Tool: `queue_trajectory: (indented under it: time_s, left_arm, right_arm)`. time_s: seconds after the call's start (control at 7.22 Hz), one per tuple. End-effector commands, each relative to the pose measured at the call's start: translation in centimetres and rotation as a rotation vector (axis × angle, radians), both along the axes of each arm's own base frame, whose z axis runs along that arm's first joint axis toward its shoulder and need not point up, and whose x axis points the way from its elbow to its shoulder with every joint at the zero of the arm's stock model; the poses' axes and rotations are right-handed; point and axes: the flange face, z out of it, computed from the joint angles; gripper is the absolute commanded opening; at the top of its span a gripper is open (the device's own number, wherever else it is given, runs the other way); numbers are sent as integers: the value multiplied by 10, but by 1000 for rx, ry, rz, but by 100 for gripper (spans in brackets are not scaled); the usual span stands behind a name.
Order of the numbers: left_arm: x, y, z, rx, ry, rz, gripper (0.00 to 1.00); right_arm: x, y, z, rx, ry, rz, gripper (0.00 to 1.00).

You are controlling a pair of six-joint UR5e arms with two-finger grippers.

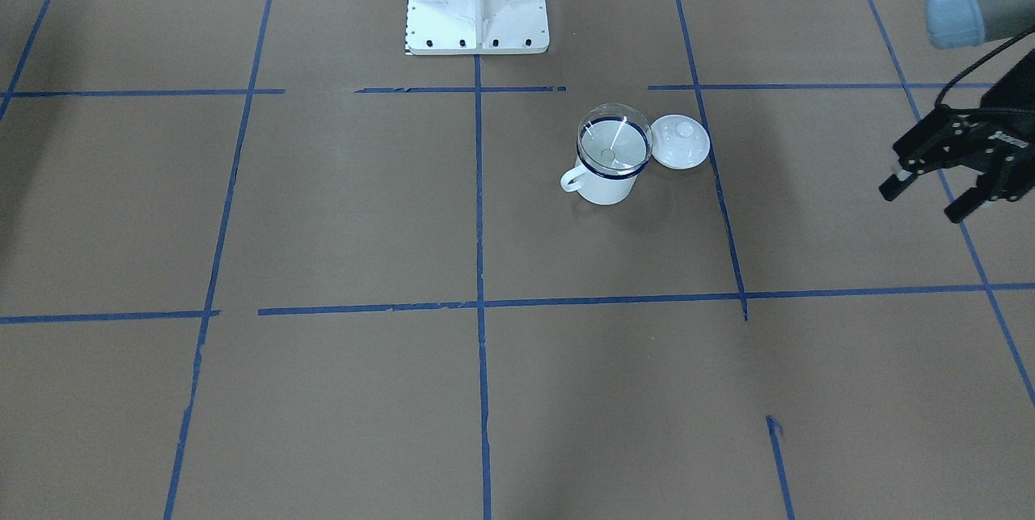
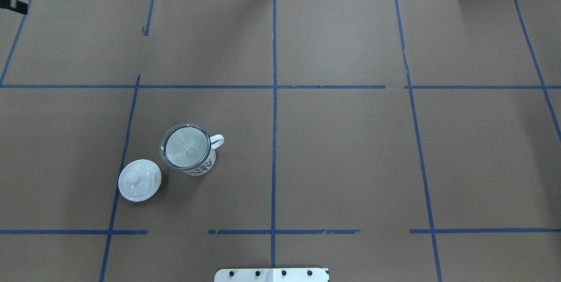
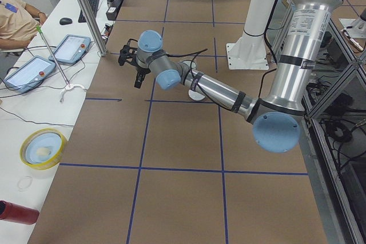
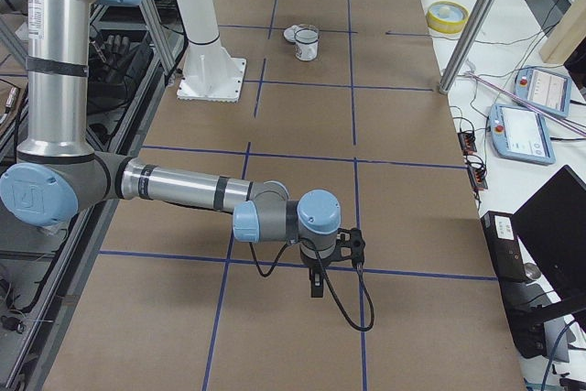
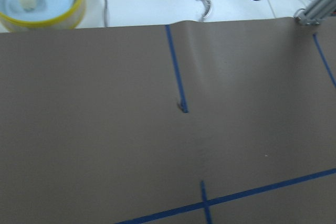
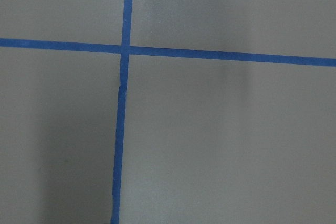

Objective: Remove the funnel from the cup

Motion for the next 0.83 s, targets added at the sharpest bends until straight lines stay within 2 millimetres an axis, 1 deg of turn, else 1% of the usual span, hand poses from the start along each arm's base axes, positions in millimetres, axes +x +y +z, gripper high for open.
queue_trajectory:
  time_s: [0.0,0.14,0.28,0.42,0.55,0.69]
  left_arm:
    - [104,34,-50,-147,47,4,100]
    - [151,42,-85,-179,-25,-20,100]
    - [188,48,-125,-208,-79,-26,100]
    - [213,61,-141,-280,-84,-14,100]
    - [245,78,-148,-317,-133,-10,100]
    - [277,97,-148,-311,-204,-18,100]
  right_arm:
    - [0,0,0,1,0,-1,100]
    - [0,0,-1,2,0,-1,100]
    - [0,0,0,1,0,-1,100]
    - [0,0,-1,1,0,0,100]
    - [0,0,-1,1,0,0,100]
    - [0,0,0,1,0,-1,100]
